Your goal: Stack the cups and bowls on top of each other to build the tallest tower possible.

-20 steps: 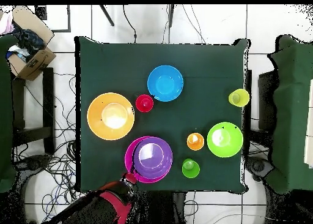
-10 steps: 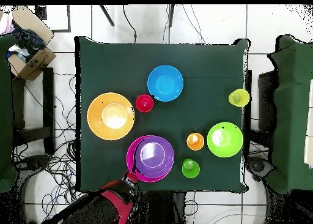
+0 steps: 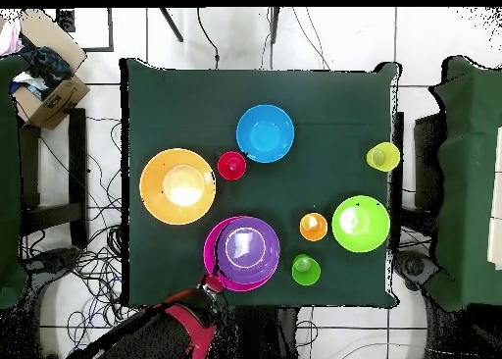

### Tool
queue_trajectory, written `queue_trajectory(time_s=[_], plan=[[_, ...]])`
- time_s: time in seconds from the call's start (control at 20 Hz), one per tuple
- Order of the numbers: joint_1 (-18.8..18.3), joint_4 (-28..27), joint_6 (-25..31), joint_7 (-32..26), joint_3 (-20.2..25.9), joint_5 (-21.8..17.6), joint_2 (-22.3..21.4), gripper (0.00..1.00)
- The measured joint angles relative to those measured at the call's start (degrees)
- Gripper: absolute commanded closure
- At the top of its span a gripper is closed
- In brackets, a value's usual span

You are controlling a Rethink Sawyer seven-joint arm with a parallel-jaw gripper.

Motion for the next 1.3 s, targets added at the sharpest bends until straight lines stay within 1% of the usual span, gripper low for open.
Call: queue_trajectory(time_s=[0.35,0.75,0.95,1.0,1.3], plan=[[-0.9,0.0,-0.3,0.0,0.0,0.0,0.1,0.00],[-4.8,0.0,-0.3,0.0,1.9,0.0,0.2,0.00],[-5.9,-0.2,-0.2,0.0,2.8,0.0,1.3,0.00],[-6.7,-0.3,-0.2,0.0,3.7,0.0,2.1,0.00],[-8.3,-0.3,-0.2,0.0,5.4,0.0,3.2,0.00]])
